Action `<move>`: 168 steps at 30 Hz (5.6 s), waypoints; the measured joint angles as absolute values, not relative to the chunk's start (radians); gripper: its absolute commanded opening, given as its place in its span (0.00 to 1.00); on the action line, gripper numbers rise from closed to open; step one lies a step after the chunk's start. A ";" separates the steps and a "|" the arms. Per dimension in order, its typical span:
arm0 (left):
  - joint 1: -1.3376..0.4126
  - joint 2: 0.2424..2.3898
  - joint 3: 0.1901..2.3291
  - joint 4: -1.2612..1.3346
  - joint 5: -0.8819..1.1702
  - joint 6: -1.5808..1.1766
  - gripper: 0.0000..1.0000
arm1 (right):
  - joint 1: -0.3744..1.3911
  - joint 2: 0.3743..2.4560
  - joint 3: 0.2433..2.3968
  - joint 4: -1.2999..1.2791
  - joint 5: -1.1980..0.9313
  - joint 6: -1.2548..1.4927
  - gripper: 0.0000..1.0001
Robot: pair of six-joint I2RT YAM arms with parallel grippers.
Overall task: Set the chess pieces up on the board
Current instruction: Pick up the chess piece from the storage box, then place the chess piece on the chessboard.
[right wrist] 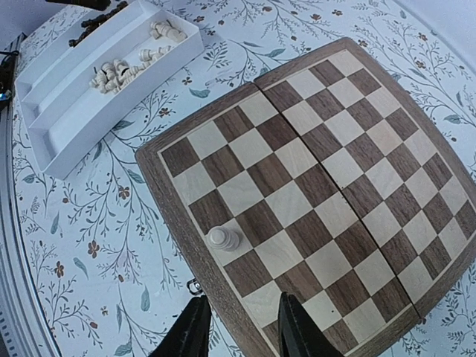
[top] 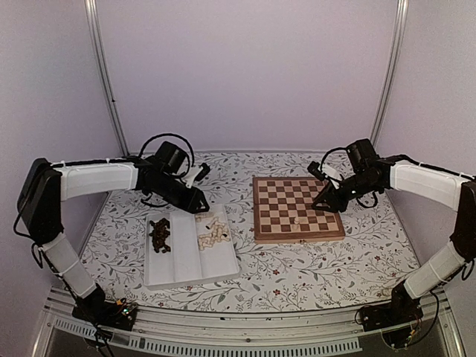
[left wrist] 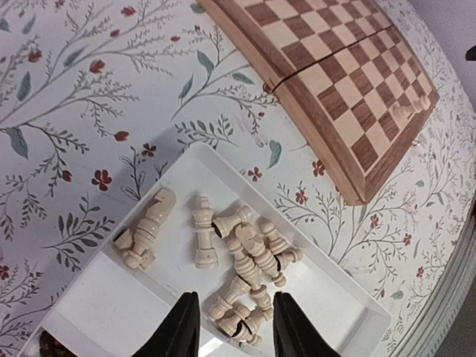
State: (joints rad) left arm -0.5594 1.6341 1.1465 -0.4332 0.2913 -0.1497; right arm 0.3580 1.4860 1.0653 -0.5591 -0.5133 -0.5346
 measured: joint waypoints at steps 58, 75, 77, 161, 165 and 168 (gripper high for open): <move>-0.697 1.722 1.390 -0.688 0.054 -0.079 0.09 | 0.357 1.515 1.291 -0.522 -0.738 -0.473 0.34; -0.806 1.532 1.130 -0.039 0.419 -0.222 0.08 | 0.560 1.821 1.632 -0.598 -1.022 -0.268 0.46; -0.816 1.541 1.130 -0.014 0.435 -0.229 0.09 | 0.581 1.834 1.643 -0.614 -1.038 -0.268 0.45; -0.718 1.524 1.162 -0.200 0.136 0.097 0.48 | 0.496 1.675 1.048 -0.503 -0.350 -0.557 0.06; -0.718 1.524 1.162 -0.200 0.136 0.101 0.48 | 0.496 1.679 1.048 -0.490 -0.344 -0.554 0.06; -0.718 1.524 1.162 -0.200 0.137 0.101 0.48 | 0.496 1.685 1.048 -0.481 -0.330 -0.550 0.06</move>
